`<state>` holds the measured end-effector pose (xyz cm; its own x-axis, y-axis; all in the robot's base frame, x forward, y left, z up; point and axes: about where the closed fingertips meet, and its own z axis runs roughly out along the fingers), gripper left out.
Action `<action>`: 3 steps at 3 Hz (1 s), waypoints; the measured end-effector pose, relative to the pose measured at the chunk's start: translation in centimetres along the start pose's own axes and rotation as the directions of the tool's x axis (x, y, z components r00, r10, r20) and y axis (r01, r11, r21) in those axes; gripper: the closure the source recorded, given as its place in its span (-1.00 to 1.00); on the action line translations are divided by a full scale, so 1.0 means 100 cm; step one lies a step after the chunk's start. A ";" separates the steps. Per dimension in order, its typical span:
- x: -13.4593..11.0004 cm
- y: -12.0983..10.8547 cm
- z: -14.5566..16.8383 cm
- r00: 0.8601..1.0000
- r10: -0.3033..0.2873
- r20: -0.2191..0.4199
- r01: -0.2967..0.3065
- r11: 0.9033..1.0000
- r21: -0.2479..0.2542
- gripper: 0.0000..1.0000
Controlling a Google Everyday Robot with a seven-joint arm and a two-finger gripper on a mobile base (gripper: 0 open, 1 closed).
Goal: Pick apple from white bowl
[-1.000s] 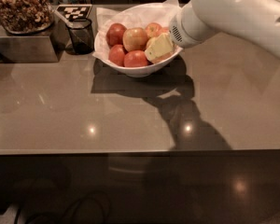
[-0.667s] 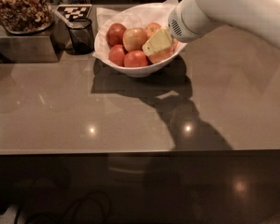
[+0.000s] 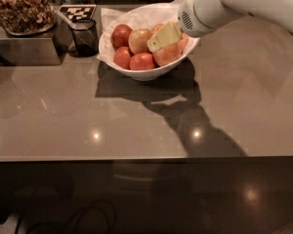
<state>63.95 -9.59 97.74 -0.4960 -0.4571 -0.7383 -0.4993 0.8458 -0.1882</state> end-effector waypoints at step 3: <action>0.010 0.035 0.019 0.998 0.028 -0.048 -0.034 0.990 -0.137 -0.78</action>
Offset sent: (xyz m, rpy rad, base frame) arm -0.0077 0.0292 -0.0350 0.0843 0.1410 0.0715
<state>63.07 -6.58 95.17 -0.5431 -0.4459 -0.7115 -0.5748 0.8151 -0.0721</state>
